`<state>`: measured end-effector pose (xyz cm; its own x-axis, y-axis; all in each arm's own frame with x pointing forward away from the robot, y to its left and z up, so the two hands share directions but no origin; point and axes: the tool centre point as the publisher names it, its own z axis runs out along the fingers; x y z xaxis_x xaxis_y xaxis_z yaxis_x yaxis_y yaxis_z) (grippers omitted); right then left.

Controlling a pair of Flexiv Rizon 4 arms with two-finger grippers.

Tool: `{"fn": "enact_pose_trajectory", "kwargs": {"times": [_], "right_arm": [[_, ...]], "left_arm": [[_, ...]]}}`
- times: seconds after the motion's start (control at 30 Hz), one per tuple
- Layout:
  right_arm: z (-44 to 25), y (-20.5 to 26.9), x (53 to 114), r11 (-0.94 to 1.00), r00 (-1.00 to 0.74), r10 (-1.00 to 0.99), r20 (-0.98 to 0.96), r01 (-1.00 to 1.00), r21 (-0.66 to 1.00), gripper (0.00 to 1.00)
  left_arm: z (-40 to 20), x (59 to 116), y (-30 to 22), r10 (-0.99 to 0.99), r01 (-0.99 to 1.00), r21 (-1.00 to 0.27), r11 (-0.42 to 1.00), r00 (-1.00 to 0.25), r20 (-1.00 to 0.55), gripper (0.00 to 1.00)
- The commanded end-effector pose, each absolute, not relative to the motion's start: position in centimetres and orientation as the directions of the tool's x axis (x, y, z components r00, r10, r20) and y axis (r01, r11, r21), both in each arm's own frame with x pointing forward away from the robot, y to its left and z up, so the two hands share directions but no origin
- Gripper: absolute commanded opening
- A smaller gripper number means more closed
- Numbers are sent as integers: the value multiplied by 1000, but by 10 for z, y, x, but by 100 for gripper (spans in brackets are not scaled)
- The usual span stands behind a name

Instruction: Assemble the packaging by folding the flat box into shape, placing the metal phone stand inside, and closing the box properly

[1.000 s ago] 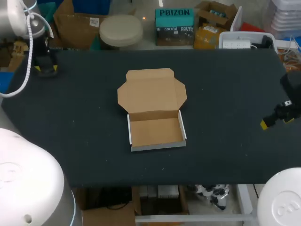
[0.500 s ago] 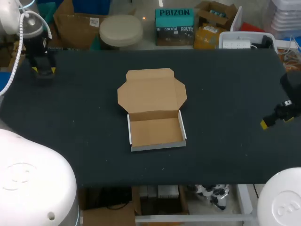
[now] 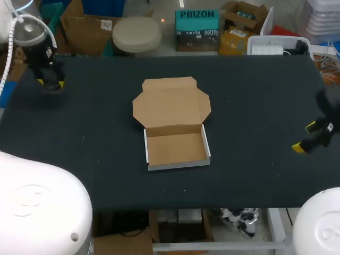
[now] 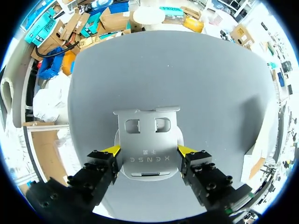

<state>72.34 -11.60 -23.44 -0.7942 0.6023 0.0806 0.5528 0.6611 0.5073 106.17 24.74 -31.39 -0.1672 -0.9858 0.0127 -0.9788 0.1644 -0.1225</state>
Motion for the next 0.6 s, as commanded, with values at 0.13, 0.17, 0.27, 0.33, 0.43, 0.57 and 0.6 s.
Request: {"fn": "enact_pose_trajectory", "kwargs": {"times": [0.13, 0.17, 0.27, 0.33, 0.43, 0.57, 0.6], "right_arm": [[-236, -131, 715, 696, -921, 390, 27, 314, 646, 100], [-236, -133, 714, 693, -926, 377, 20, 297, 657, 100], [-236, -135, 714, 696, -932, 363, 18, 284, 660, 100], [-236, -135, 714, 696, -932, 363, 18, 284, 660, 100], [-236, -135, 714, 696, -932, 363, 18, 284, 660, 100], [-236, -135, 714, 696, -932, 363, 18, 284, 660, 100], [-236, -135, 714, 696, -932, 363, 18, 284, 660, 100]], "left_arm": [[-300, 1015, 233, -977, -937, -282, 206, -213, -6, 0], [-300, 1012, 230, -976, -936, -282, 210, -216, -8, 0], [-300, 1005, 222, -967, -928, -279, 246, -255, -4, 0], [-299, 1000, 219, -962, -925, -274, 264, -272, -9, 0], [-297, 998, 218, -961, -923, -273, 271, -277, -14, 0], [-297, 998, 218, -961, -923, -273, 271, -277, -14, 0], [-297, 998, 218, -961, -923, -273, 271, -277, -14, 0]]}}
